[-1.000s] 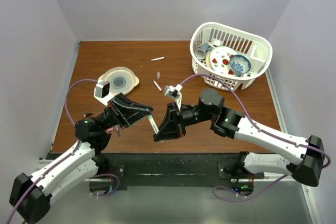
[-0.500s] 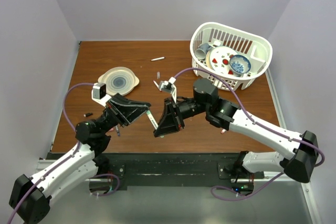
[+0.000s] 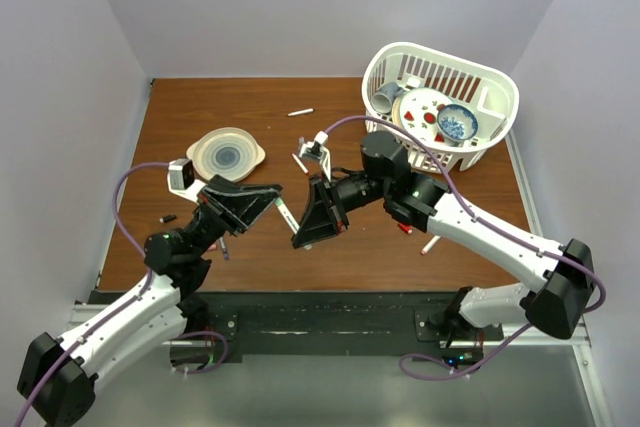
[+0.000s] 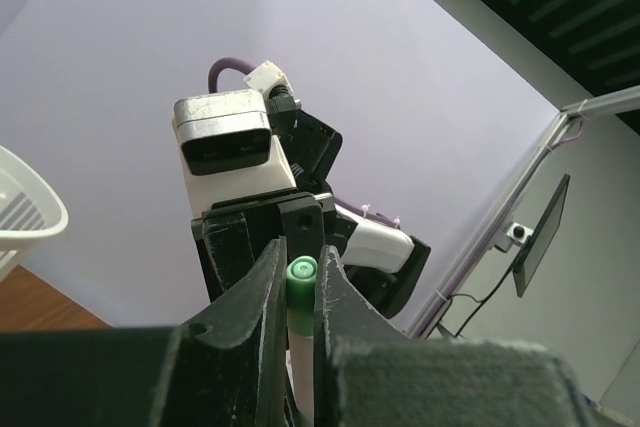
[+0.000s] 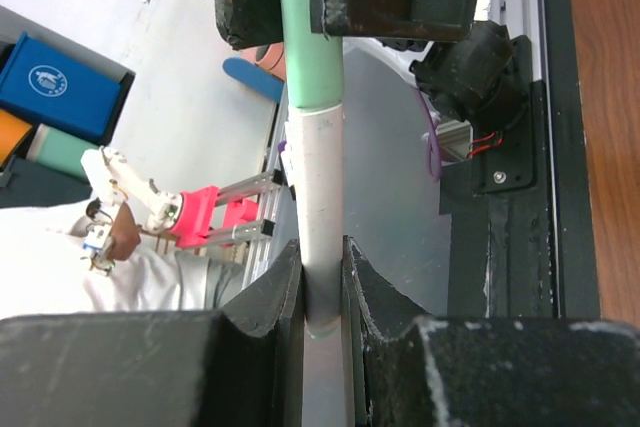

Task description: Insert the pens into the pen caps

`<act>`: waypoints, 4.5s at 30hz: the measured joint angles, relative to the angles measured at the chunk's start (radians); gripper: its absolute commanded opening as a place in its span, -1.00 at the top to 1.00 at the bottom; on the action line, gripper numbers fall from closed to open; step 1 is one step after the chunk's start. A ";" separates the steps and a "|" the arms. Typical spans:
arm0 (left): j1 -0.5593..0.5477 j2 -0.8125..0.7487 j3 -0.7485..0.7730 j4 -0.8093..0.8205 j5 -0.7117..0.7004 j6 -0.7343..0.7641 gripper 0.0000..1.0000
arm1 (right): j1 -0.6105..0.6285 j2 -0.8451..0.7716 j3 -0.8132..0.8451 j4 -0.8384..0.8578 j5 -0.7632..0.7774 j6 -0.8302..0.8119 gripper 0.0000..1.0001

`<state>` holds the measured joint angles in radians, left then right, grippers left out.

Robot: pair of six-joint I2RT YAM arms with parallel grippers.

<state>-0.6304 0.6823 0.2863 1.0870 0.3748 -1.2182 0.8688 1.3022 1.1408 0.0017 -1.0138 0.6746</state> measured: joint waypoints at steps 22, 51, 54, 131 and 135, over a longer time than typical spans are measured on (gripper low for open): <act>-0.111 -0.002 0.074 -0.079 -0.154 0.125 1.00 | -0.066 0.085 0.214 -0.213 -0.160 -0.117 1.00; 0.349 0.462 0.925 -0.980 0.457 0.375 -1.00 | -0.161 -0.174 -0.176 0.045 0.241 -0.245 1.00; 0.385 0.458 0.925 -1.030 0.401 0.396 -1.00 | -0.161 -0.204 -0.300 0.052 0.315 -0.192 1.00; 0.486 0.748 0.436 -1.611 -0.588 0.507 1.00 | 0.008 -0.183 -0.339 -0.253 0.968 -0.006 -0.11; 0.478 0.702 0.433 -1.579 -0.443 0.520 1.00 | 0.008 -0.211 -0.408 -0.107 0.852 -0.013 -0.20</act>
<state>-0.1528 1.3846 0.7193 -0.4923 -0.0685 -0.6983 0.8772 1.0908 0.7330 -0.1055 -0.1616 0.6617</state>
